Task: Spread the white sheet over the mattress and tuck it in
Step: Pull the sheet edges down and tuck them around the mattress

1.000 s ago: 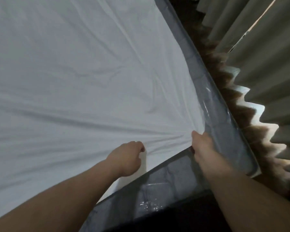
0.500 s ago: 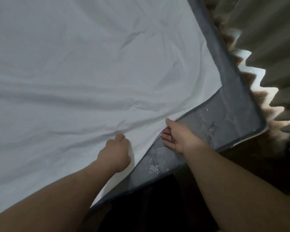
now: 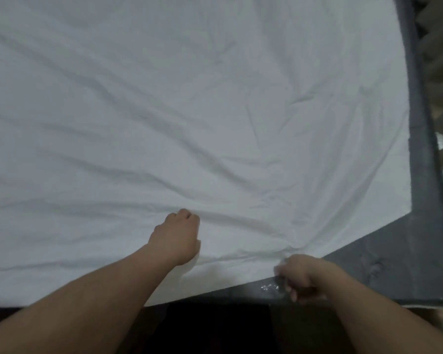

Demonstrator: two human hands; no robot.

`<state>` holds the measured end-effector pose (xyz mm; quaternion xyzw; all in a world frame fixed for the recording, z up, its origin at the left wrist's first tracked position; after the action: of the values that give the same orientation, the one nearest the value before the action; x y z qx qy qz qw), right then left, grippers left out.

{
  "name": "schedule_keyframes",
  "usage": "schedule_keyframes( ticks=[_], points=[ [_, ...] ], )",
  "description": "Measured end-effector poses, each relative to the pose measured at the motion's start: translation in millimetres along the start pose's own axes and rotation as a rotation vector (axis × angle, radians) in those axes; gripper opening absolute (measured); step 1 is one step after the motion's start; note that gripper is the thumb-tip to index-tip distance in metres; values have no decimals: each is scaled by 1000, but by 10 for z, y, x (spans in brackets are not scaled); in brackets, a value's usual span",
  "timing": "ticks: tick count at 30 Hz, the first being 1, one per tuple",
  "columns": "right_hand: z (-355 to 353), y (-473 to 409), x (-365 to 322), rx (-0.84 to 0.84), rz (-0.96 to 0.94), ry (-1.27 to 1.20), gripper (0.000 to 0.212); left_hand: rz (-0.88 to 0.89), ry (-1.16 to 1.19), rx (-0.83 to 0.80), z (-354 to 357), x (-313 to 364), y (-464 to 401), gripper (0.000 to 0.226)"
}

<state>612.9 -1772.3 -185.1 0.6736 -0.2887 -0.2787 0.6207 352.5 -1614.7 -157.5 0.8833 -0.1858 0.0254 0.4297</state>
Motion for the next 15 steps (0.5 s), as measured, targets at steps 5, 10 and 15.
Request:
schedule_keyframes(
  ticks=[5,10,15],
  points=[
    [-474,271,-1285,387,-379,38,31,-106,104,63,-38,-368,312,41],
    [-511,259,-1928,519,-527,291,39,-254,170,126,106,-627,653,43],
    [-392,122,-1670,601,-467,649,35,-342,188,155,444,-450,799,44]
  ],
)
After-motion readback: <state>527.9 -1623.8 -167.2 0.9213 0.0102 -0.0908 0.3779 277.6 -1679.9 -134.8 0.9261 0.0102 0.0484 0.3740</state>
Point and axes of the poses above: each hand's wrist, its own y-axis away from the middle knuckle, its own z-axis out of the palm, x = y × z, the point moved 7 cm from there along -y, towards the middle knuckle, and after that the axes turned 1 degree about z, right-handed, at the moved point
